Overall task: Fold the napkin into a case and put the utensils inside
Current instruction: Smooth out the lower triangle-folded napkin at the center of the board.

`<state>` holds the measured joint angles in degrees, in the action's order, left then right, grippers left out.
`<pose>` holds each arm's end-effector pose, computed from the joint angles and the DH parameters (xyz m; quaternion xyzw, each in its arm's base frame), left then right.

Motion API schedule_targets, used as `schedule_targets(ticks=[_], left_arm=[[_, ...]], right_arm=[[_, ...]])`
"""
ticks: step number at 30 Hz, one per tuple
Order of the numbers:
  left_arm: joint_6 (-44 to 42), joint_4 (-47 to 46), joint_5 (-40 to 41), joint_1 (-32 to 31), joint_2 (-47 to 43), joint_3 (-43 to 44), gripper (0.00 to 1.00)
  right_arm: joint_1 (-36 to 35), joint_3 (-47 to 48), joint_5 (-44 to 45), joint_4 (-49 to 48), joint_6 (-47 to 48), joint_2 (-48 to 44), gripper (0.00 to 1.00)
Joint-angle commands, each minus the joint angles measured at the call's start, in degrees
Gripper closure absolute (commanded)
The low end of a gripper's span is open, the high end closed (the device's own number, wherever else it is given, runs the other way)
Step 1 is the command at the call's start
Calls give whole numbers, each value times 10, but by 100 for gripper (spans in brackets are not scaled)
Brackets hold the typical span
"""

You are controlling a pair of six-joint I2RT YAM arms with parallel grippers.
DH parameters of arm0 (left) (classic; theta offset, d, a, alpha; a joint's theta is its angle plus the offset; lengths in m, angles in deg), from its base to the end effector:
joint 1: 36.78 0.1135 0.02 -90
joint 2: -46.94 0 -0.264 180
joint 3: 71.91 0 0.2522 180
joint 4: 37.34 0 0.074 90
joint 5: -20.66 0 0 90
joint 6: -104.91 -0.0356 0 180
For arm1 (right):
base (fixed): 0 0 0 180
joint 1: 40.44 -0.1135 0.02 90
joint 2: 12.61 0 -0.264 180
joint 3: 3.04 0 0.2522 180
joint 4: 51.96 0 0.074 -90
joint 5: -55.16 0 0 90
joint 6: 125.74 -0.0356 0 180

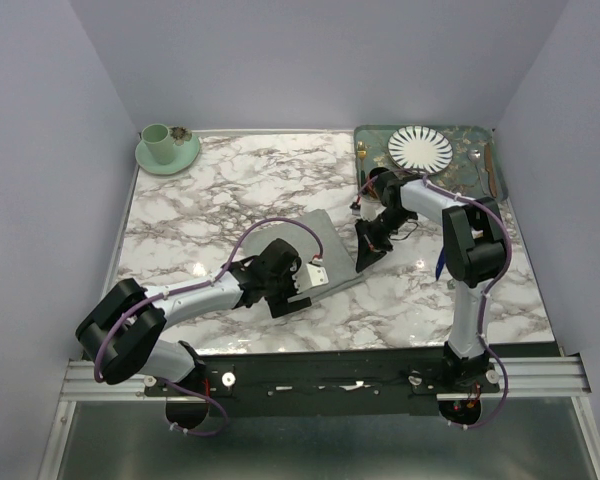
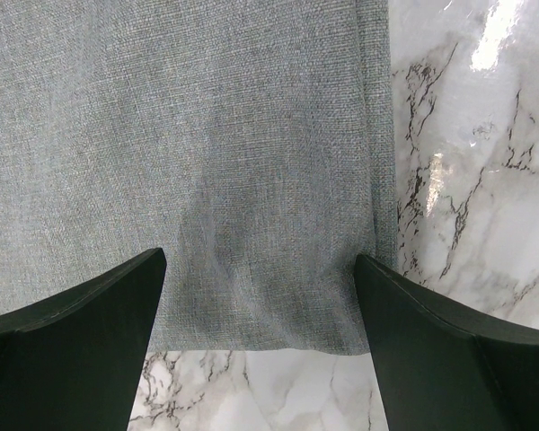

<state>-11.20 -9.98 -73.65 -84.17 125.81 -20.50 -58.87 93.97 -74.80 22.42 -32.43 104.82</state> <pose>0.1713 -0.1902 0.1667 0.5791 0.7565 -0.0910 0.2902 0.3433 0.1385 0.1589 0.1630 -0.9248 -0.3332 0.0839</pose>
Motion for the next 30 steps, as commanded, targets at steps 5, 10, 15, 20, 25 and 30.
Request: schedule_targets(ticks=[5,10,15,20,25,30], left_arm=[[12,22,6,-7,16,-27,3],[10,29,3,-7,15,-28,3],[21,80,-37,-6,-37,-11,2],[50,175,-134,53,-146,49,1],[67,181,-191,184,-139,99,7],[112,174,-260,288,26,180,39]], right_arm=[[-6,-31,21,25,16,-16,99],[-5,-43,68,-19,7,20,99],[-5,-26,110,-45,6,50,99],[-5,-31,140,-59,13,54,99],[-9,-10,183,-68,36,51,99],[-13,50,241,-68,60,56,98]])
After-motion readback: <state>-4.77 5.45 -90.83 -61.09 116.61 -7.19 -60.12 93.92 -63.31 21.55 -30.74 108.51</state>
